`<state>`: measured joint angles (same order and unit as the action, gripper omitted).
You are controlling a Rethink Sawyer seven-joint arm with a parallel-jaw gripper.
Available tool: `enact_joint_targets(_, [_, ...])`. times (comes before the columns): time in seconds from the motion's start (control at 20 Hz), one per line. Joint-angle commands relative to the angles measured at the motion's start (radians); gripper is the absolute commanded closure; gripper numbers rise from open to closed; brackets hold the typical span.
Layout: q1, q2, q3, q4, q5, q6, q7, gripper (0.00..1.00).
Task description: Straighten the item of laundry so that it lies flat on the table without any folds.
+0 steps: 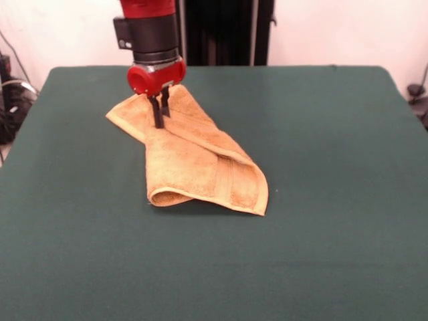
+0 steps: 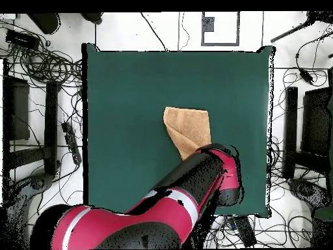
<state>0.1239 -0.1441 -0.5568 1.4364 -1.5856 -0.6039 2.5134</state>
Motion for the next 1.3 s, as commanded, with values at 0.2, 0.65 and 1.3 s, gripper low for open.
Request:
enact_joint_targets(0.2, [0.027, 0.064, 0.070, -0.028, -0.021, 0.052, 0.302, 1.00])
enact_joint_targets(0.65, [0.046, -0.076, 0.062, 0.071, 0.077, 0.076, 0.118, 1.00])
enact_joint_targets(1.3, [0.130, -0.208, 0.096, 0.243, 0.118, 0.069, 0.186, 1.00])
